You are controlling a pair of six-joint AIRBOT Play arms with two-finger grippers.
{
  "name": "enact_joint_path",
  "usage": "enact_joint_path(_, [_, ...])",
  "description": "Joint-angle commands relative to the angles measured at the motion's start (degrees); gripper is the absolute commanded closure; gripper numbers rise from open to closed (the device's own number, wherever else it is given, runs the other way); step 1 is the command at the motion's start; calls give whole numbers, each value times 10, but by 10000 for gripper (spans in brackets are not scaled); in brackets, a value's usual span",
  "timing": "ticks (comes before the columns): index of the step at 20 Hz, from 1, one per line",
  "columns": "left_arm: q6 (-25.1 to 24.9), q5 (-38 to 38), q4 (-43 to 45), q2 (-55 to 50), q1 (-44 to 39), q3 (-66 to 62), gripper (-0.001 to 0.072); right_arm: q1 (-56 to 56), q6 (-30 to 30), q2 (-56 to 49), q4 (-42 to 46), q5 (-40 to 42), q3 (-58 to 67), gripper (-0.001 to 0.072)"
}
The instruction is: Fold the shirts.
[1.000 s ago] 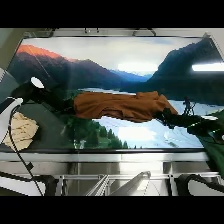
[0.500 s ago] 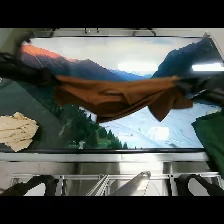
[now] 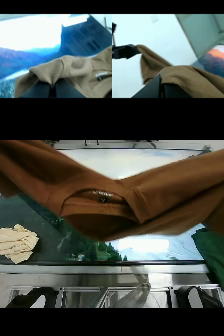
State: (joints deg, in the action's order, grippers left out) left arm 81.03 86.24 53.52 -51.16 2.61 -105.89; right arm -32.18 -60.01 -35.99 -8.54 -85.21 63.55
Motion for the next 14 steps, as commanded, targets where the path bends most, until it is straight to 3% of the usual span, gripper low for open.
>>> enact_joint_path(1, [4, 56, -1, -52, 0, 18, 686, 46, -37, -27, 185, 124, 11, 693])
enact_joint_path(6, [-59, 1, 9, -224, 0, 195, 684, 203, -21, -266, 290, 244, 11, 680])
enact_joint_path(8, [-82, -42, 9, -309, 5, 240, 679, 242, -21, -400, 299, 283, 11, 398])
enact_joint_path(9, [-90, -59, 9, -355, 10, 254, 601, 248, -21, -466, 297, 291, 14, 349])
enact_joint_path(11, [-106, -64, 9, -435, 33, 252, -13, 238, -21, -563, 294, 257, 32, 327])
enact_joint_path(14, [-122, -8, 8, -513, 84, 195, -5, 189, -15, -596, 290, 117, 43, 329])
